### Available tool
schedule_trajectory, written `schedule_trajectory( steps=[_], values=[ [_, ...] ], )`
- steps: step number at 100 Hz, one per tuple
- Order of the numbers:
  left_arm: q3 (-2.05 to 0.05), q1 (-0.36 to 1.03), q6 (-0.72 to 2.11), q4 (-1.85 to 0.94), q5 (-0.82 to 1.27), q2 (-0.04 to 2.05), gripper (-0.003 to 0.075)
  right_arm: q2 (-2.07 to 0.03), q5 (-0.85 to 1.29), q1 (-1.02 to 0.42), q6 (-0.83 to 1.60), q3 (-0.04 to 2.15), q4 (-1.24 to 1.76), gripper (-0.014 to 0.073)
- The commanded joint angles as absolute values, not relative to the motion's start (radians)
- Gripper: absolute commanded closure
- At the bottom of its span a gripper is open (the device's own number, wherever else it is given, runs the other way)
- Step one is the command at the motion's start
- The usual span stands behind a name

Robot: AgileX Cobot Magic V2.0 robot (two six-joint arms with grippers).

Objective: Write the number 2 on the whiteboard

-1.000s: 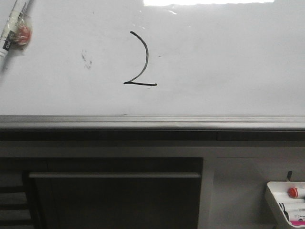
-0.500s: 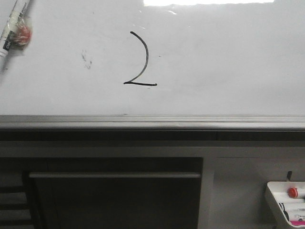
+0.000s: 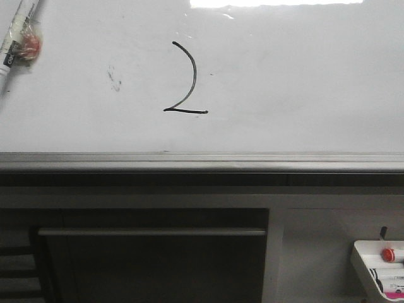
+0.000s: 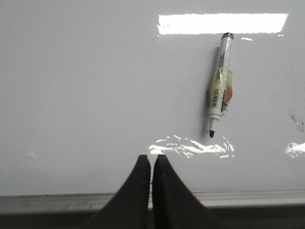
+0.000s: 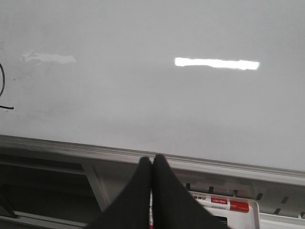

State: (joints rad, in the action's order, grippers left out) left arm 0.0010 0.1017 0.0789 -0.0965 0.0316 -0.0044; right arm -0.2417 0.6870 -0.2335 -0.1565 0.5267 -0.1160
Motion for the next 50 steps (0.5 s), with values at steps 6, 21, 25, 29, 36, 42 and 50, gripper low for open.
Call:
schedule_trajectory(
  steps=[6, 21, 25, 29, 36, 42, 50],
  values=[
    [0.034, 0.102, 0.039, -0.044, -0.018, -0.033, 0.0738, -0.252, 0.608, -0.229, -0.157, 0.551, -0.128, 0.0666],
    [0.034, 0.102, 0.039, -0.044, -0.018, -0.031, 0.0738, -0.252, 0.608, -0.229, -0.157, 0.551, -0.128, 0.0666],
    [0.034, 0.102, 0.039, -0.044, -0.018, -0.031, 0.0738, -0.252, 0.608, -0.229, -0.157, 0.551, -0.128, 0.0666],
    [0.034, 0.102, 0.039, -0.044, -0.018, -0.031, 0.0738, -0.252, 0.608, -0.229, -0.157, 0.551, -0.128, 0.0666],
    [0.034, 0.102, 0.039, -0.044, -0.018, -0.031, 0.0738, -0.252, 0.608, -0.229, -0.157, 0.551, -0.128, 0.0666],
    [0.034, 0.102, 0.039, -0.044, -0.018, -0.031, 0.0738, -0.252, 0.608, -0.229, -0.157, 0.551, -0.128, 0.0666],
    [0.034, 0.102, 0.039, -0.044, -0.018, -0.031, 0.0738, -0.252, 0.608, -0.229, -0.157, 0.551, -0.128, 0.0666]
  ],
)
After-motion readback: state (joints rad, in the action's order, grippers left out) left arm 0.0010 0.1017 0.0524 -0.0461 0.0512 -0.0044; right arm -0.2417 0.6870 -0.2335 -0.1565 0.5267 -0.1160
